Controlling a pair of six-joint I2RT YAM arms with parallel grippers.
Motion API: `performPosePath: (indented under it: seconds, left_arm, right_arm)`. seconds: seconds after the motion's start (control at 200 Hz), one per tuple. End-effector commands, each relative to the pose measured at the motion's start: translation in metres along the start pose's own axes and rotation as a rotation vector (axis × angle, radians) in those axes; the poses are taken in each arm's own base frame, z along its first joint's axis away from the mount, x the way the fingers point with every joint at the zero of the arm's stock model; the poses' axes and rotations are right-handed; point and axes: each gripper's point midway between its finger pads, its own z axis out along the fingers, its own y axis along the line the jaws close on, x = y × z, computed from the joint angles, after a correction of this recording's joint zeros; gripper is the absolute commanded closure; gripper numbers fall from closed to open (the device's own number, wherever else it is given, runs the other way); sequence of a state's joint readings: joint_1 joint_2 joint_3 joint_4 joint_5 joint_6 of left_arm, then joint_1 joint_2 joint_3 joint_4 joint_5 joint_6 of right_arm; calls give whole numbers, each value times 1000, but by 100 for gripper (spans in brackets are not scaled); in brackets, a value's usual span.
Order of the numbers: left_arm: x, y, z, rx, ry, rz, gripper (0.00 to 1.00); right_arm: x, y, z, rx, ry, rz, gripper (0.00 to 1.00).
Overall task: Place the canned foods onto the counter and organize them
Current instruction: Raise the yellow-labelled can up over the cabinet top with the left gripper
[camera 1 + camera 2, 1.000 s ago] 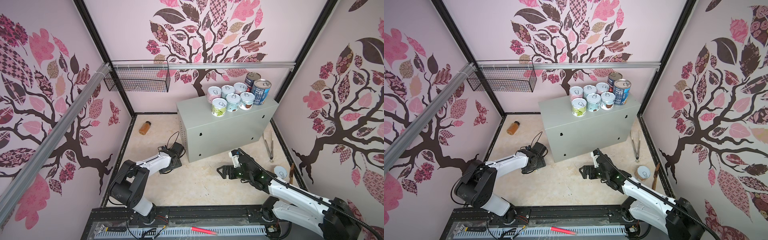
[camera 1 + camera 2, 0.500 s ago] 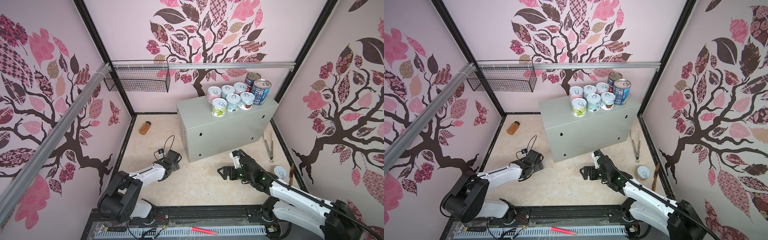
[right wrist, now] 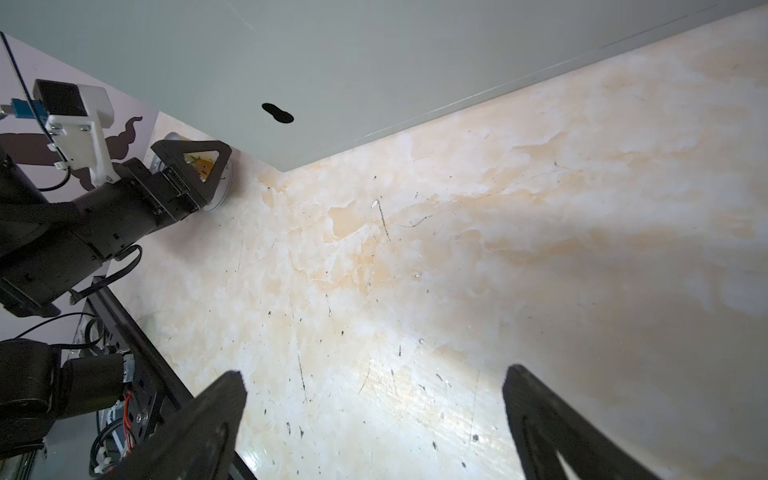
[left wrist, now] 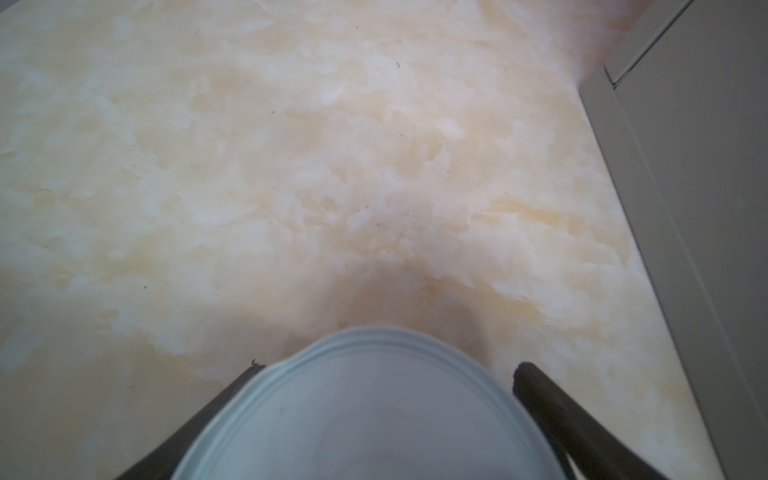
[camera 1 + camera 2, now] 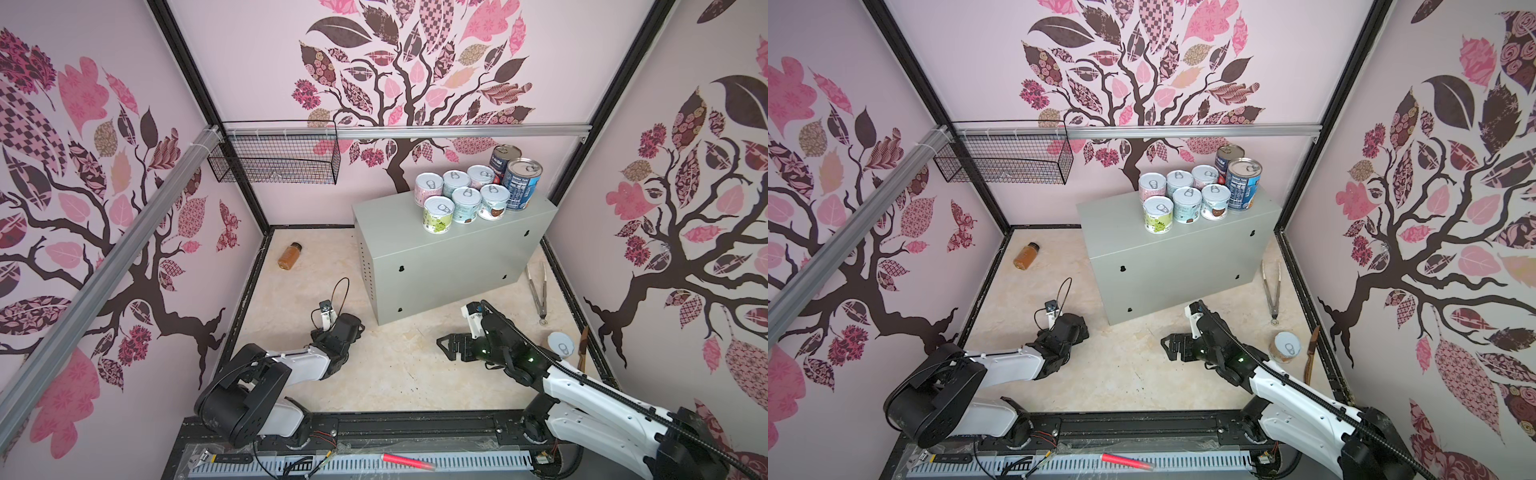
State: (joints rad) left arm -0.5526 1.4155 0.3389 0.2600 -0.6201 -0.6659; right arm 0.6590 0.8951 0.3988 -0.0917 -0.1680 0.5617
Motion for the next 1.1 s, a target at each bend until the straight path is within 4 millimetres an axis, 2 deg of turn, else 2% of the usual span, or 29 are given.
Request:
performPosePath:
  seconds: [0.0,0.15,0.415,0.53,0.595,0.635,0.91,1.095]
  left_arm:
    - [-8,-5,4,22,-69,-30,6]
    - [8,-1,13,-8,-42,-22,7]
    - [8,1,10,-16,-59,-21,12]
    - [6,2,9,-34,-51,-17,18]
    - [6,3,7,-53,-45,-9,26]
    - [4,4,5,-64,-48,-8,29]
    - [-8,10,-13,-95,-6,48,32]
    - [-30,6,-37,-54,1,23,34]
  right_arm:
    - [1,-3,-1,12,-2,2,0]
    - [0,-2,-1,12,3,-3,0]
    - [1,-2,-1,13,5,-7,0]
    - [1,-2,-1,13,4,-7,0]
    - [1,-2,-1,11,4,-6,0]
    - [1,-1,-2,9,4,-7,0]
    - [6,-2,-2,5,17,-5,0]
    - [7,1,-3,-12,23,-2,0]
